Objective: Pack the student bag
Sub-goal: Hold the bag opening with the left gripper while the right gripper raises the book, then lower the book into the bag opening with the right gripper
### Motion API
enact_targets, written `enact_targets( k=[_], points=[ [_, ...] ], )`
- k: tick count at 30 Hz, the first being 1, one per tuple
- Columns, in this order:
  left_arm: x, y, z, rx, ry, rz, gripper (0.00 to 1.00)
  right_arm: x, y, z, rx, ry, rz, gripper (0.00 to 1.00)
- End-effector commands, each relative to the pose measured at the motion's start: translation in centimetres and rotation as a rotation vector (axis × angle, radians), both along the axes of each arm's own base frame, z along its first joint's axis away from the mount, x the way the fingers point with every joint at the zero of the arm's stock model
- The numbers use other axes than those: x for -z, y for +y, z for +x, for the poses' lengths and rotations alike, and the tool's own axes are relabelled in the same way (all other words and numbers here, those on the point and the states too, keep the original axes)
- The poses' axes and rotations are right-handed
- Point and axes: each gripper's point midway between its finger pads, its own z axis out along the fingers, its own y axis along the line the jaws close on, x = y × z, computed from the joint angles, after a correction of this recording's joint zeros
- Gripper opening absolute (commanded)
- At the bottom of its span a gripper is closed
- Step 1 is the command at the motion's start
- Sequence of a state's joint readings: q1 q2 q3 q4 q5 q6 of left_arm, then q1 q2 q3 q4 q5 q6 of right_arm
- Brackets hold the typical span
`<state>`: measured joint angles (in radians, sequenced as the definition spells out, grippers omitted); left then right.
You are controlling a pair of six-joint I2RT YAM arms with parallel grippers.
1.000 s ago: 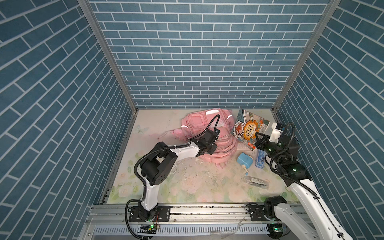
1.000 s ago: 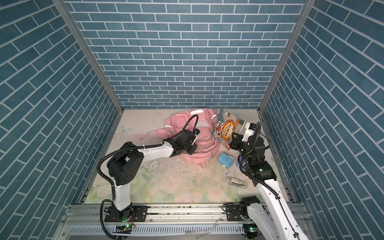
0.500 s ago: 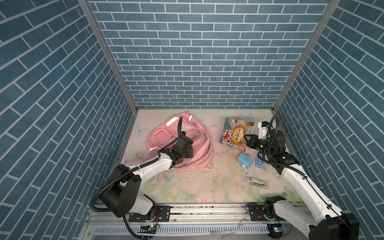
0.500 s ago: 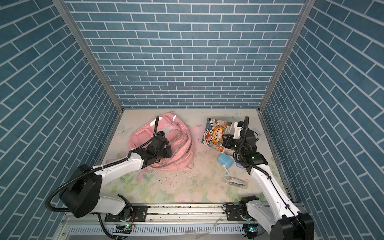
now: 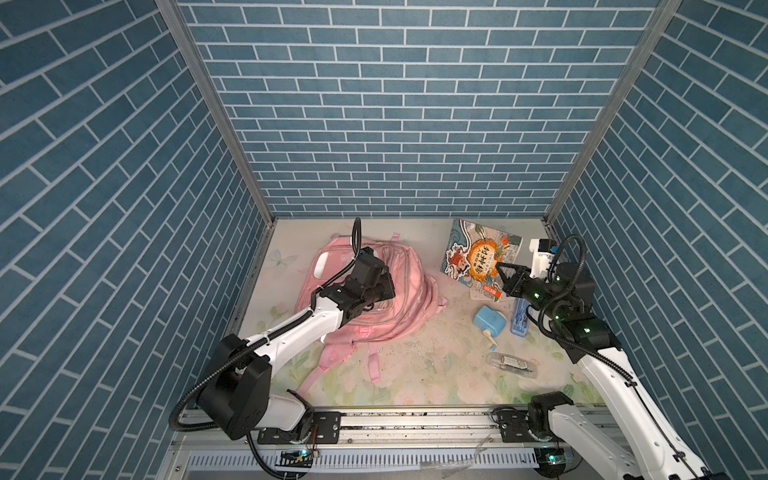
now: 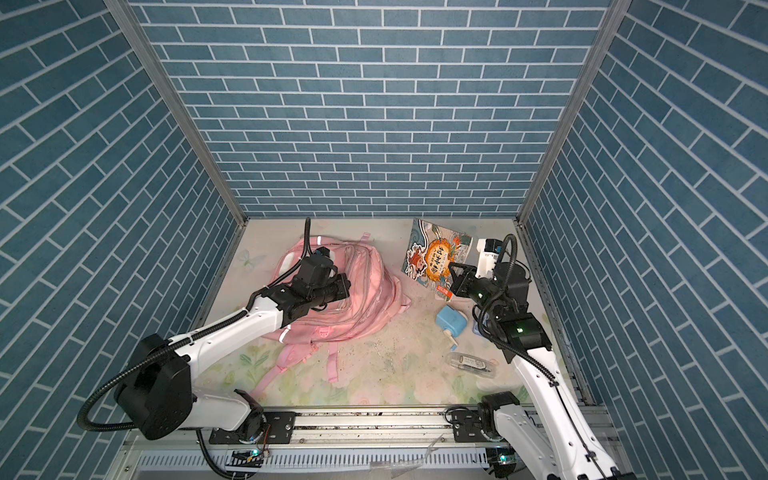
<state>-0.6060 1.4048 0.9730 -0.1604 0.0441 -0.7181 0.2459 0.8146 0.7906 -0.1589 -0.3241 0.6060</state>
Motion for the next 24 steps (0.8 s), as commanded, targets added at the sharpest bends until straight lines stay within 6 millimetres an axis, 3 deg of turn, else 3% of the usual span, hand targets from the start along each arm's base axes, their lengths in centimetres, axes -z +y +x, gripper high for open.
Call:
enact_targets(
  k=[1,5,12,24],
  points=[
    [-6.0,-1.3,1.1,0.067,-0.154,-0.039,0.0,0.0,0.8,-0.6,-0.037,0.043,0.081,0.0],
    [-8.5,-0.4,1.4,0.06,-0.207,-0.034,0.0,1.1,2.5,-0.8,-0.116,0.112,0.166,0.0],
    [-10.9,1.5,2.1,0.021,-0.26,-0.168,0.0,2.4,4.4,-0.5,-0.165,0.171,0.254,0.0],
    [-14.7,1.3,1.5,0.098,-0.369,-0.296,0.0,4.1,12.2,0.3,-0.337,0.256,0.358,0.0]
  ],
)
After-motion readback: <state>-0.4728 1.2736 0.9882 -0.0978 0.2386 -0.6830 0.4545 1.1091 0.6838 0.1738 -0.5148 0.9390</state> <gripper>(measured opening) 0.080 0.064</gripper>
